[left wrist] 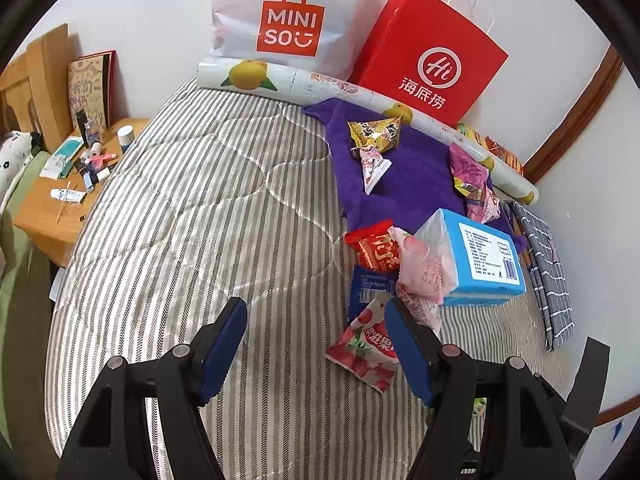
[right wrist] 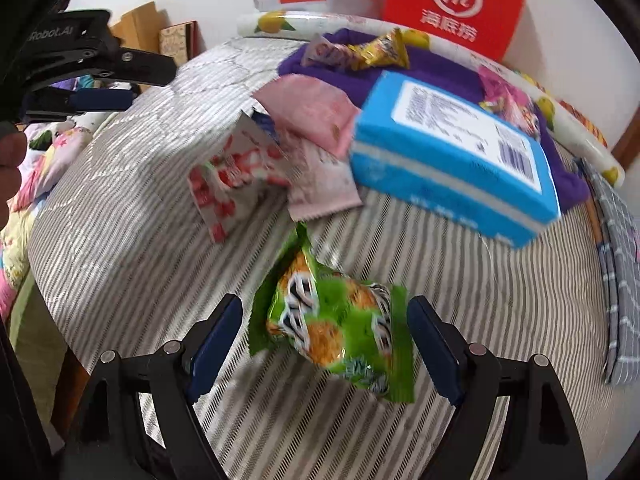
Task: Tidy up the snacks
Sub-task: 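Grasp the green snack bag with the right tool and lift it, then grasp the pink strawberry candy bag with the left tool while the right tool holds the green bag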
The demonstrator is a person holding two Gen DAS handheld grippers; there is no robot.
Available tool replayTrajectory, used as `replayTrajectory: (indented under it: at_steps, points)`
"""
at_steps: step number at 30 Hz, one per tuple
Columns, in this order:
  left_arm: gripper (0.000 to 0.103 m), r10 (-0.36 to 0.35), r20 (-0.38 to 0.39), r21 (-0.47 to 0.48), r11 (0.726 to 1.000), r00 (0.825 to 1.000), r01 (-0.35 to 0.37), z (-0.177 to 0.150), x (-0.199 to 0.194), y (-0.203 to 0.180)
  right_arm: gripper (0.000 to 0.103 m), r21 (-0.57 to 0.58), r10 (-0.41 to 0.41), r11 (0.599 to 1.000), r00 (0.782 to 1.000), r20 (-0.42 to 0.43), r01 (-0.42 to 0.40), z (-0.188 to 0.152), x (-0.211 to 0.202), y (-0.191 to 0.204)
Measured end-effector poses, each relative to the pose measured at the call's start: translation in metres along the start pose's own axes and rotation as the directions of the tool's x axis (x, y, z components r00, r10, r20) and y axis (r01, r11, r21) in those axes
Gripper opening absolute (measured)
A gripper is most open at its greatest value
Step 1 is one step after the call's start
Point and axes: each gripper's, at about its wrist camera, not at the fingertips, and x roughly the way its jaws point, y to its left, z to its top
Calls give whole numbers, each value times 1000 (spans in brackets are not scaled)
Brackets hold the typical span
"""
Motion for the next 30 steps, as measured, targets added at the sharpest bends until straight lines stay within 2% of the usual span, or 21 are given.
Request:
replayTrajectory:
  at_steps: [6, 16, 18, 20, 30]
  points:
    - [69, -3, -20, 2, 1000, 1000, 3, -7, 8, 1, 84, 84, 7, 996, 1000, 10, -7, -11, 3, -15]
    - [69, -9, -41, 24, 1000, 999, 10, -20, 17, -5, 84, 160, 31, 986, 995, 91, -46, -26, -5, -26]
    - [69, -12, -39, 32, 999, 999, 13, -21, 18, -6, 79, 153, 23, 987, 994, 104, -38, -26, -6, -25]
    - [69, -19, -38, 39, 999, 999, 20, -24, 18, -8, 69, 153, 21, 987, 993, 112, -38, -25, -7, -25]
    - [69, -30, -50, 138, 990, 998, 36, -30, 31, -31, 69, 165, 33, 985, 988, 148, -57, -23, -16, -40]
